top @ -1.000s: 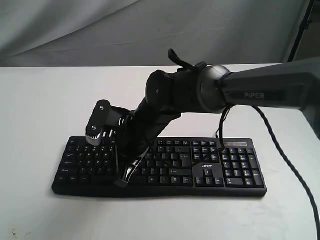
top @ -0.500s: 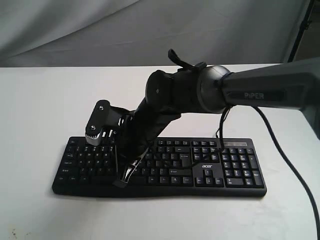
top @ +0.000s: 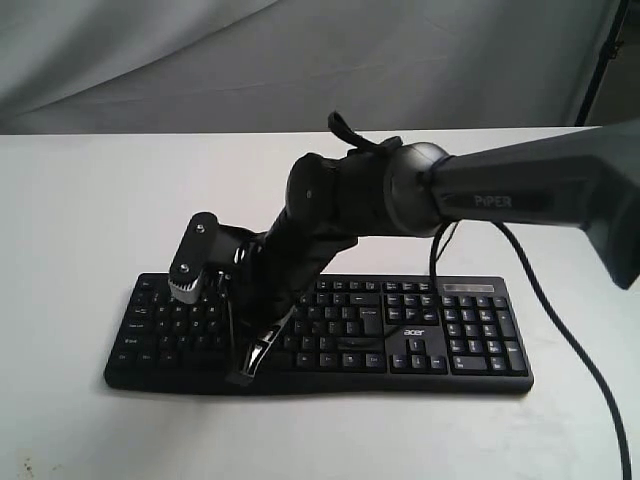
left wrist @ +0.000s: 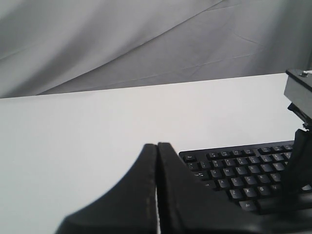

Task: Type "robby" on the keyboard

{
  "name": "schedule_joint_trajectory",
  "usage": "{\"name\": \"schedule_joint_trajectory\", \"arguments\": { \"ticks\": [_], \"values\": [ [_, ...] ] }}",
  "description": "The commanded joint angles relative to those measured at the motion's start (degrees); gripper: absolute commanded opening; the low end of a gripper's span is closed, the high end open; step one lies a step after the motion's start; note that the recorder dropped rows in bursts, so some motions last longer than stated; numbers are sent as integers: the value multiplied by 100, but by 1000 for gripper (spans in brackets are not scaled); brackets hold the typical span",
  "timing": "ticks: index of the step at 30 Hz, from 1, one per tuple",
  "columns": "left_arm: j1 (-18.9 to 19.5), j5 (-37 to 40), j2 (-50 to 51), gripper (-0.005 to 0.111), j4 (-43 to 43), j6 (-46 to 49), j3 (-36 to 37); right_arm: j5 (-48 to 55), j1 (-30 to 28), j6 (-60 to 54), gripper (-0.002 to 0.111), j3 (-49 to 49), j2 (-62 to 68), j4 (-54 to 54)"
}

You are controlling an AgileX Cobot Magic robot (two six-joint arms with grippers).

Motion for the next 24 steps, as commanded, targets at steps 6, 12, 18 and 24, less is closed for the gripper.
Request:
{"name": "schedule_joint_trajectory", "arguments": {
  "ticks": [6,12,18,24],
  "values": [
    [-36,-31,-20,0,27,-16,25,-73,14,-57,0,9,-6,36],
    [-36,-31,-20,0,27,-16,25,-98,14,-73,0,9,-6,47],
    [-36,-31,-20,0,27,-16,25,-133,14,-176,0,9,6,159],
    [-36,-31,-20,0,27,-16,25,-133,14,-176,0,9,6,159]
  ]
}}
